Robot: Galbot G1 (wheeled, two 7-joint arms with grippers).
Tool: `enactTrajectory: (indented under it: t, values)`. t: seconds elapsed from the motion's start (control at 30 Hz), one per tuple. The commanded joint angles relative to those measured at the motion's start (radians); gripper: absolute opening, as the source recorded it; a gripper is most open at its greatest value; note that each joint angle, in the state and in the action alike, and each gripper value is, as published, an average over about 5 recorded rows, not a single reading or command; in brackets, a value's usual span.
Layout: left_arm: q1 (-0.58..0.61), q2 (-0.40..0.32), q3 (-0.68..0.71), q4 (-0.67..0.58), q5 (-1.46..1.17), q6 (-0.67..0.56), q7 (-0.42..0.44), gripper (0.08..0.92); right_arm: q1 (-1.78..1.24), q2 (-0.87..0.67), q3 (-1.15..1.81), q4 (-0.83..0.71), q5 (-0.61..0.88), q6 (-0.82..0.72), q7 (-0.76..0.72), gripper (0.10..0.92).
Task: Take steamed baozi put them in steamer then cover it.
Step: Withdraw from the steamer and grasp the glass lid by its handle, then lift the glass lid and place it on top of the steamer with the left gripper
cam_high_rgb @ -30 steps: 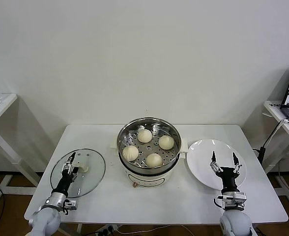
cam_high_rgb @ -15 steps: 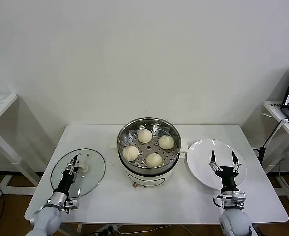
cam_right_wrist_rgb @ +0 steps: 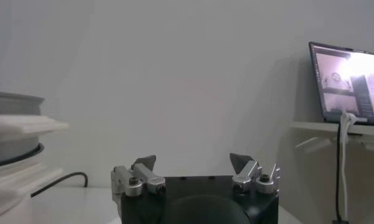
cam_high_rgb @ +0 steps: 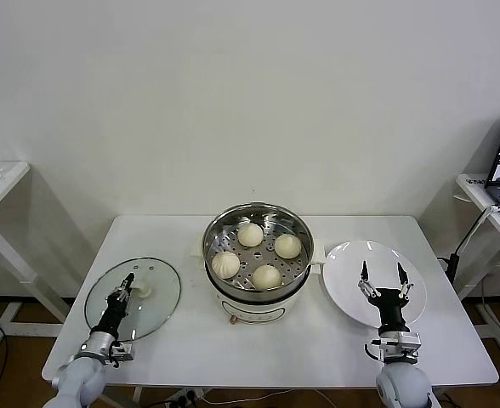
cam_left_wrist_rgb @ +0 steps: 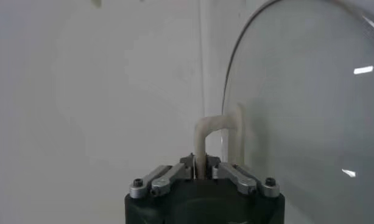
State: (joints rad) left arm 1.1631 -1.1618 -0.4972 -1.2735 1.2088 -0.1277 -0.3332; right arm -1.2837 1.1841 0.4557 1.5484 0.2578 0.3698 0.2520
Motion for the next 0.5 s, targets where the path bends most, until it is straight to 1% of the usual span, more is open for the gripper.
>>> enactTrajectory:
  t: [0.03, 0.17, 0.3, 0.4, 0.5]
  values:
    - [0.066, 0.025, -0.065, -0.234, -0.113, 0.039, 0.028, 0.192, 0.000, 0.000, 0.001, 0.003, -0.001, 0.002, -0.002, 0.823]
    - [0.107, 0.043, -0.132, -0.457, -0.160, 0.114, 0.083, 0.192, 0.001, 0.003, 0.001, 0.002, -0.004, 0.002, -0.002, 0.823]
    - [0.131, 0.060, -0.149, -0.673, -0.205, 0.218, 0.158, 0.192, 0.004, 0.010, 0.001, 0.001, -0.007, 0.002, -0.002, 0.823]
    - [0.128, 0.067, -0.108, -0.809, -0.215, 0.310, 0.221, 0.192, 0.005, 0.011, -0.003, 0.000, -0.008, 0.001, -0.003, 0.823]
    - [0.094, 0.061, -0.005, -0.897, -0.198, 0.390, 0.271, 0.192, 0.003, 0.011, -0.007, -0.001, -0.012, -0.002, -0.005, 0.823]
